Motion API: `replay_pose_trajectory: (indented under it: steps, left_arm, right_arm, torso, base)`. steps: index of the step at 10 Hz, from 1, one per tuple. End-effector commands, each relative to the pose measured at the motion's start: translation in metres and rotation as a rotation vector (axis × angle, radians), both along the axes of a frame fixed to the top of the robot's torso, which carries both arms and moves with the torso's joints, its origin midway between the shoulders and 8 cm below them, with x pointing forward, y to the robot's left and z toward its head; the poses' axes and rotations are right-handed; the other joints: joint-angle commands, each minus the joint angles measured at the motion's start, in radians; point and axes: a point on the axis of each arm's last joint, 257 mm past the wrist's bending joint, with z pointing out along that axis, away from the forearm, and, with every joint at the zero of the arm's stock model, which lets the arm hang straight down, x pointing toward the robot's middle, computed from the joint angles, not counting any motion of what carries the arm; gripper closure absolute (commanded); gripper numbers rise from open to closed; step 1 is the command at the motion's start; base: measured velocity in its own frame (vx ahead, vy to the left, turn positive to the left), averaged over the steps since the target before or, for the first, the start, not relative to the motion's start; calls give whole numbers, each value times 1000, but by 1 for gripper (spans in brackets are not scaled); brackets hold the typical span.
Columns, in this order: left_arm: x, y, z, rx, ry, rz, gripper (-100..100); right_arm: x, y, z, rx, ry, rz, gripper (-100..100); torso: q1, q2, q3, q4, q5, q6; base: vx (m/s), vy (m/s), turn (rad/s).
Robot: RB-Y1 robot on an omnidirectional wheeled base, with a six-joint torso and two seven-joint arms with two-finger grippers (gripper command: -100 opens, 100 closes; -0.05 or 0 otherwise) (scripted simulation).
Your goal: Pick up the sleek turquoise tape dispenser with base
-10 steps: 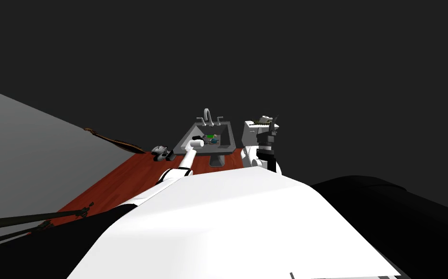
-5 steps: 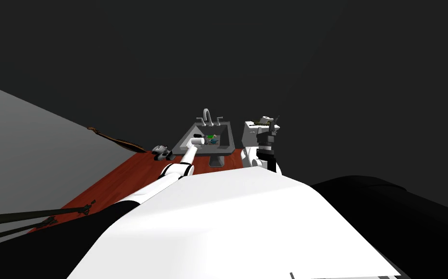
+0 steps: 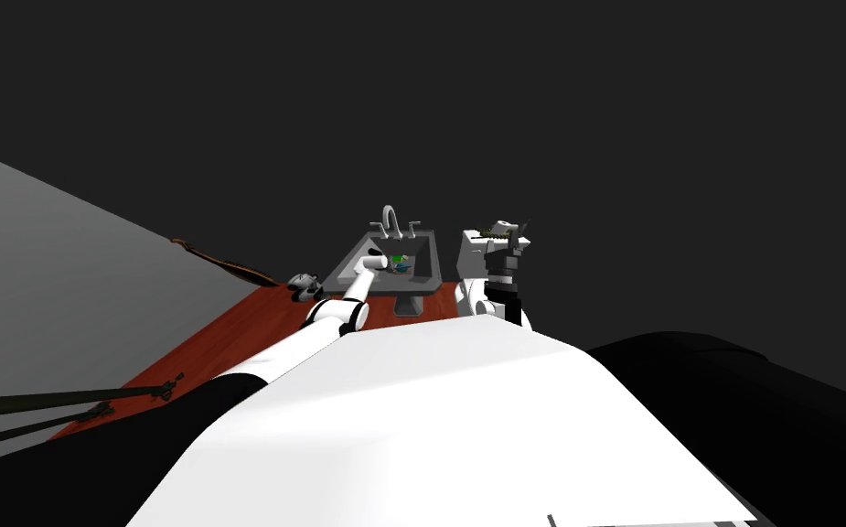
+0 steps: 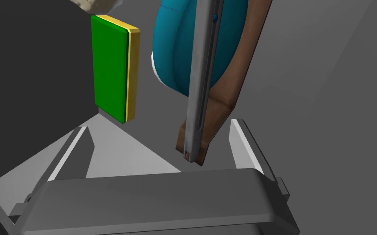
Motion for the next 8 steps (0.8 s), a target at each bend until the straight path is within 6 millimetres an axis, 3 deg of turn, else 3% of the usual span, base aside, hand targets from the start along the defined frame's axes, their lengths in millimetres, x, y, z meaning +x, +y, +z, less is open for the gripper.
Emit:
replay_pose_trajectory:
  steps: [1,8]
  left_arm:
    - [-3,2,-6,1,32,9,-100]
    - [-8,-2,-12,6,154,52,-100]
  right_arm:
    - [0,0,0,0,0,0,0]
    - [0,0,0,0,0,0,0]
  torso:
    - [0,0,0,0,0,0]
    - [1,0,0,0,0,0]
  base:
    - [18,-38,22]
    - [23,-36,28]
